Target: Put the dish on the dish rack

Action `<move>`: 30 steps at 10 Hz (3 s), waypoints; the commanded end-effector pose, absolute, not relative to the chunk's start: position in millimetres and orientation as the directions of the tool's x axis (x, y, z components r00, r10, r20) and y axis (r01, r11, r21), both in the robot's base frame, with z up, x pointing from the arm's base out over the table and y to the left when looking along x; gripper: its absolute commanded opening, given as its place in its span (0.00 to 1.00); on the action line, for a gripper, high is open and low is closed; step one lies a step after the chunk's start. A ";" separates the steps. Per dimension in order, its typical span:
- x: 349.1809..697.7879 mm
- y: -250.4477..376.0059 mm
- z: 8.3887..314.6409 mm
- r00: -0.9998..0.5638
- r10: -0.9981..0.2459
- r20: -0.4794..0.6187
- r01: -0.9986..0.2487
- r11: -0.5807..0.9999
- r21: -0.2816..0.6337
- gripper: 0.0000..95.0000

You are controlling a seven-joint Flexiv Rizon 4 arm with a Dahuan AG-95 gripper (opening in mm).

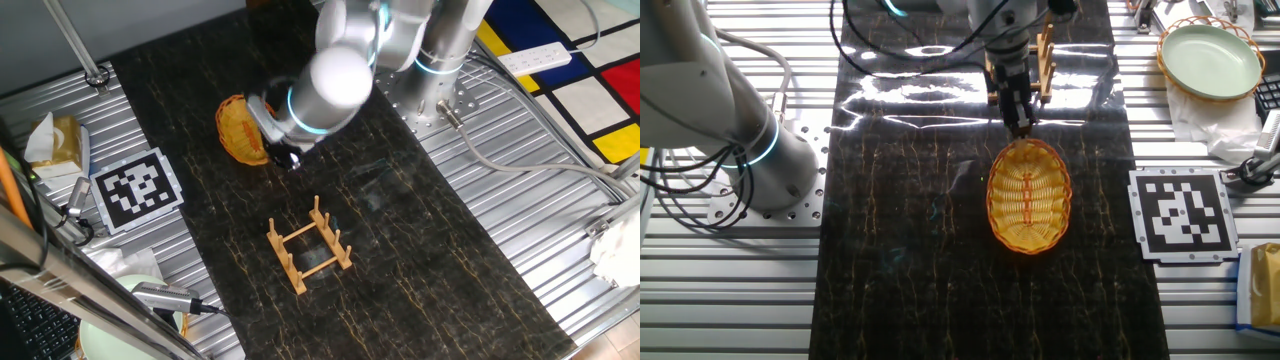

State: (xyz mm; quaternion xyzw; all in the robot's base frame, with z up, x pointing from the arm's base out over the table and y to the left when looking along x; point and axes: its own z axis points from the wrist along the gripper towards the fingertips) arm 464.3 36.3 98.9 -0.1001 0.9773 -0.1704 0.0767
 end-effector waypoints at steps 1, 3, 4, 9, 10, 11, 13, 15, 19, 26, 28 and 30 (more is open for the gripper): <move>466.0 39.4 127.9 -0.970 -0.200 -0.134 -0.158 0.949 -0.275 0.00; 463.4 45.3 151.2 -0.972 -0.180 -0.153 -0.145 0.965 -0.217 0.00; 462.2 47.6 158.6 -0.972 -0.166 -0.163 -0.136 0.974 -0.183 0.00; 465.5 56.7 199.4 -0.973 -0.105 -0.204 -0.103 0.994 -0.017 0.00; 469.1 60.8 208.3 -0.975 -0.081 -0.208 -0.087 0.996 0.020 0.00; 472.5 63.6 213.7 -0.975 -0.062 -0.211 -0.075 0.996 0.053 0.00; 489.3 75.4 230.4 -0.977 0.006 -0.215 -0.028 0.988 0.151 0.00; 505.5 92.1 250.3 -0.977 0.072 -0.201 0.028 0.976 0.216 0.00; 523.1 122.0 278.5 -0.971 0.163 -0.177 0.095 0.936 0.339 0.00; 523.1 124.1 285.9 -0.980 0.134 -0.147 0.034 0.842 0.539 0.00; 523.7 128.4 297.3 -0.984 0.115 -0.133 0.023 0.832 0.554 0.00; 525.0 133.0 302.4 -0.992 0.072 -0.108 -0.006 0.804 0.594 0.00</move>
